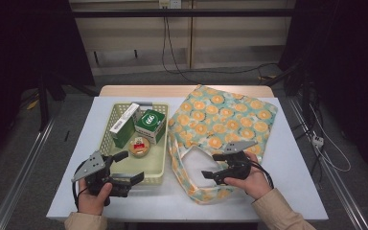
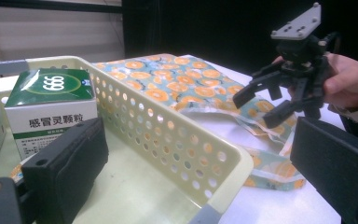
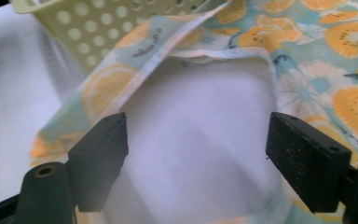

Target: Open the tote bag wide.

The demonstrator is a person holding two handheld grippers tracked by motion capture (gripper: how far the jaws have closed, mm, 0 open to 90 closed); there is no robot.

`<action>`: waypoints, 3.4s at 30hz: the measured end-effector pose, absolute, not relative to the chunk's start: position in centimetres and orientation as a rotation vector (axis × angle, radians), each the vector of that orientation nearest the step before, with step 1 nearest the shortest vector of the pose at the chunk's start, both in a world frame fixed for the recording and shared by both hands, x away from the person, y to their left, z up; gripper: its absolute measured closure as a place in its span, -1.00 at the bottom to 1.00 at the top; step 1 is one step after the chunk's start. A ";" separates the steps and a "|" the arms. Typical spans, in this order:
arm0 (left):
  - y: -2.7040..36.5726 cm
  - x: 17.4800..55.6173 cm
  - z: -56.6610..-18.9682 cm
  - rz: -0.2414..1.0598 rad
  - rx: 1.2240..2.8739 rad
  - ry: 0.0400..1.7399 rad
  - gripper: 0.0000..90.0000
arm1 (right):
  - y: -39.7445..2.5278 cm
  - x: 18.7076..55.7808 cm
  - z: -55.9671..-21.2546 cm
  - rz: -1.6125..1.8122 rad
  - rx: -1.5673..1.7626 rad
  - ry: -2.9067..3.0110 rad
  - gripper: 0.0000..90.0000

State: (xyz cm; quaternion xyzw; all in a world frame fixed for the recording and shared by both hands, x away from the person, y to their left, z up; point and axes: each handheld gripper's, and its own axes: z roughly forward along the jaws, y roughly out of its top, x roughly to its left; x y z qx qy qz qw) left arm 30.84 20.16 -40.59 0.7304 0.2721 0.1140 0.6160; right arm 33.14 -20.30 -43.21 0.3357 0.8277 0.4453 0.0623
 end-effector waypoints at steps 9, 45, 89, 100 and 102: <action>20.0 30.8 -40.6 0.261 1.689 0.619 -0.92 | -18.3 31.5 -43.7 1.386 0.888 2.580 -0.51; 20.2 30.9 -40.7 0.261 1.685 0.623 -0.92 | -16.5 30.7 -43.2 1.359 0.757 2.694 0.96; 20.5 31.1 -40.9 0.253 1.689 0.636 -0.92 | -28.0 45.8 -41.7 1.279 1.306 2.316 0.99; 20.6 31.2 -41.0 0.252 1.685 0.639 -0.92 | -30.5 47.9 -44.3 1.175 1.446 2.261 0.99; 20.6 31.2 -41.0 0.253 1.686 0.640 -0.92 | -30.7 48.0 -44.6 1.140 1.450 2.272 0.98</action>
